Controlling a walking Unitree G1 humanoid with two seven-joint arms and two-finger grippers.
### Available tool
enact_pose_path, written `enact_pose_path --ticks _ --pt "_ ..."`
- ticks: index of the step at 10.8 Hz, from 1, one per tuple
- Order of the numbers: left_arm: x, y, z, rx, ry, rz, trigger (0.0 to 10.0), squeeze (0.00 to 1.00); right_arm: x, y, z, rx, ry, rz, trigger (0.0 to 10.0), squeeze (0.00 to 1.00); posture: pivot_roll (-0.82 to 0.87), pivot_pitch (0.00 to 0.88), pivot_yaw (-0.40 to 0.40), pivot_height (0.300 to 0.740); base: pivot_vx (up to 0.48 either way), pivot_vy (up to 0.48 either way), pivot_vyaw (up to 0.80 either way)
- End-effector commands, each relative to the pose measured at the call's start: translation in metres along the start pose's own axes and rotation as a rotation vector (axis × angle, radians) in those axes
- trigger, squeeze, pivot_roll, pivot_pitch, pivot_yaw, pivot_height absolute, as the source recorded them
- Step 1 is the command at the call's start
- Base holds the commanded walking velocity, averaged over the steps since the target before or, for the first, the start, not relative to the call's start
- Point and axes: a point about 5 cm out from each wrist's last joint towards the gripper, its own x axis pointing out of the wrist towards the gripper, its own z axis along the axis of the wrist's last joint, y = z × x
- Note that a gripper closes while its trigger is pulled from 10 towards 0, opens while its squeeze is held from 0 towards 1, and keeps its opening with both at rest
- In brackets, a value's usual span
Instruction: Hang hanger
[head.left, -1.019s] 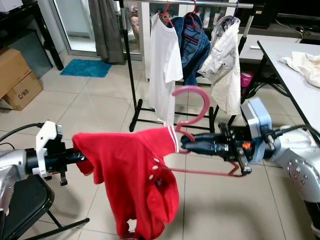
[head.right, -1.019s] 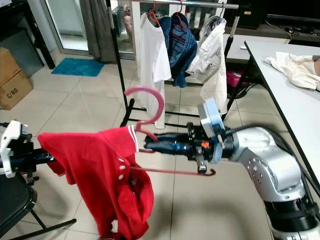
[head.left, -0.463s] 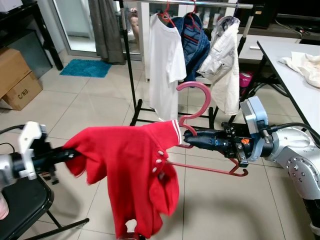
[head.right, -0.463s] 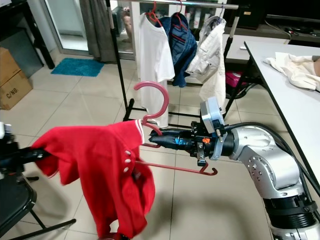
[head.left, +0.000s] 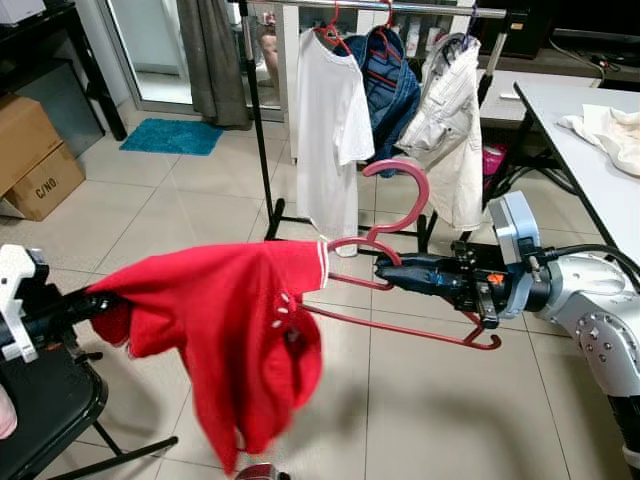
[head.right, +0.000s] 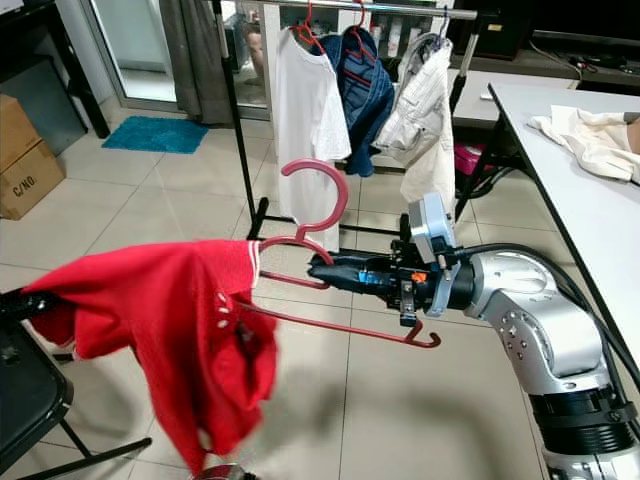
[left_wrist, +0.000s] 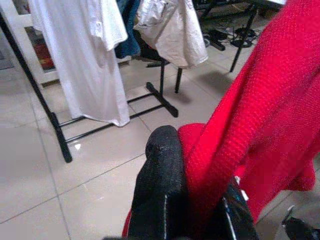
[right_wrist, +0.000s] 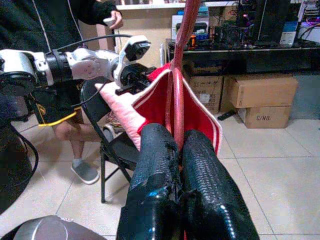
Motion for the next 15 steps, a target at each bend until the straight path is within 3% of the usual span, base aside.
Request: enact_pose_path --ticks 1,2,5,7,8,11,12,13,15 --pt "-0.001 0.002 0.006 0.058 0.008 0.029 0.0 0.0 -0.004 -0.003 0.012 -0.05 -0.018 -0.01 10.0 0.0 -0.06 0.0 0.021 0.74 0.0 0.0 0.0" --pt "0.004 -0.001 0.01 0.056 -0.009 0.005 10.0 1.0 -0.002 -0.002 0.012 -0.05 -0.019 -0.006 10.0 0.0 -0.06 0.0 0.023 0.74 0.0 0.0 0.0" --pt "-0.012 0.019 0.035 0.035 -0.048 0.051 10.0 1.0 -0.005 -0.005 0.008 -0.04 0.011 -0.053 10.0 0.0 -0.05 0.0 0.035 0.74 0.0 0.0 0.0" --pt "-0.016 0.028 0.049 0.04 -0.094 0.071 10.0 1.0 -0.008 -0.009 0.005 -0.05 0.037 -0.088 10.0 0.0 -0.06 0.0 0.046 0.74 0.0 0.0 0.0" --pt "-0.009 0.031 0.069 0.044 -0.175 0.039 10.0 1.0 -0.007 -0.01 0.005 -0.057 0.037 -0.098 10.0 0.0 -0.06 0.0 0.049 0.74 0.0 0.0 0.0" --pt "0.044 0.006 0.118 0.091 -0.288 -0.278 10.0 1.0 0.002 -0.005 0.011 -0.082 0.012 -0.072 10.0 0.0 -0.06 0.0 0.065 0.74 0.0 0.0 0.0" --pt "0.055 -0.002 0.123 0.098 -0.284 -0.352 10.0 1.0 0.004 -0.003 0.012 -0.086 0.007 -0.061 10.0 0.0 -0.06 0.0 0.072 0.74 0.0 0.0 0.0" --pt "0.073 -0.017 0.127 0.087 -0.249 -0.507 10.0 1.0 0.005 0.001 0.011 -0.086 0.006 -0.047 10.0 0.0 -0.07 0.0 0.088 0.74 0.0 0.0 0.0" --pt "0.084 -0.031 0.128 0.082 -0.206 -0.65 10.0 1.0 0.007 0.008 0.011 -0.079 -0.009 -0.022 10.0 0.0 -0.08 0.0 0.101 0.74 0.0 0.0 0.0"
